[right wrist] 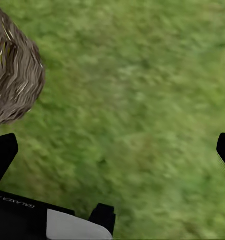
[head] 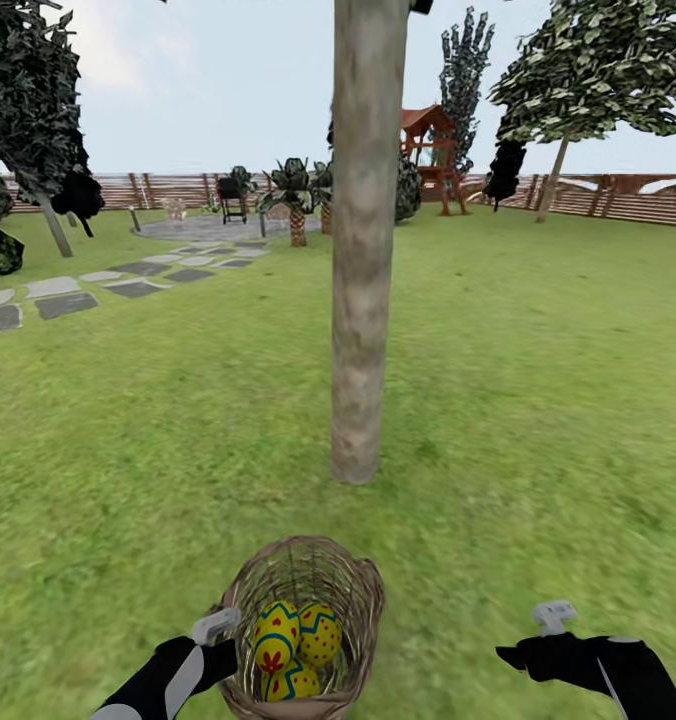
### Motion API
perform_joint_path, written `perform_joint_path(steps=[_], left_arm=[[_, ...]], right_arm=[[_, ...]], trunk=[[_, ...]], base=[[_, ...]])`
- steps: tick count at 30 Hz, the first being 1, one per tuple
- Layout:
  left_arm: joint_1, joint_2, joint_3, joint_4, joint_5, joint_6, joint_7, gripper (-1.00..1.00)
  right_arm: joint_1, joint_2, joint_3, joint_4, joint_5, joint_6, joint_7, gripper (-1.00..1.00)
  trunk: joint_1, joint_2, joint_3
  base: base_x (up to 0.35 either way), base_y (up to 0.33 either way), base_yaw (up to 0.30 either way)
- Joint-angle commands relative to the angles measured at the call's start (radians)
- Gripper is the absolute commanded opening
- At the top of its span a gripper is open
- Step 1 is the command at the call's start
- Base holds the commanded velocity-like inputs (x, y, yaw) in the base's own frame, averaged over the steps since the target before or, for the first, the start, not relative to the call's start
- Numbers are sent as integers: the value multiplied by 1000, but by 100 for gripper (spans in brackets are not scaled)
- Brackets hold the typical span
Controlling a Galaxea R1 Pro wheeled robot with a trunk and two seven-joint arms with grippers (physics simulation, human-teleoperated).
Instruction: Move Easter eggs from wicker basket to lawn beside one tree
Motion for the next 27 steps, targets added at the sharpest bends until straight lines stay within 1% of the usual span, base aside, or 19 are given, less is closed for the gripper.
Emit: perform_joint_path(steps=[1, 4, 12, 22, 25, 27], left_arm=[[-1, -1, 2, -3, 15, 6, 6, -100], [-1, -1, 2, -3, 15, 6, 6, -100], [-1, -1, 2, -3, 15, 6, 6, -100], [-1, -1, 2, -1, 15, 5, 6, -100], [-1, -1, 2, -1, 15, 5, 6, -100], [-1, -1, 2, -1, 15, 4, 6, -100]], right_arm=[[-1, 1, -4, -2, 8, 0, 8, 100], [-1, 1, -4, -2, 4, -43, 8, 100], [-1, 1, -6, -2, 2, -44, 8, 100], [-1, 4, 1, 0, 10, -47, 6, 100], [-1, 2, 4, 63, 15, -47, 2, 100], [-1, 2, 5, 74, 17, -49, 2, 100]], trunk=[[1, -1, -2], [1, -1, -6], [1, -1, -15], [1, -1, -15], [1, -1, -15], [1, -1, -15]], base=[[322, 0, 215], [322, 0, 215], [322, 0, 201], [322, 0, 6], [322, 0, 0], [322, 0, 0]])
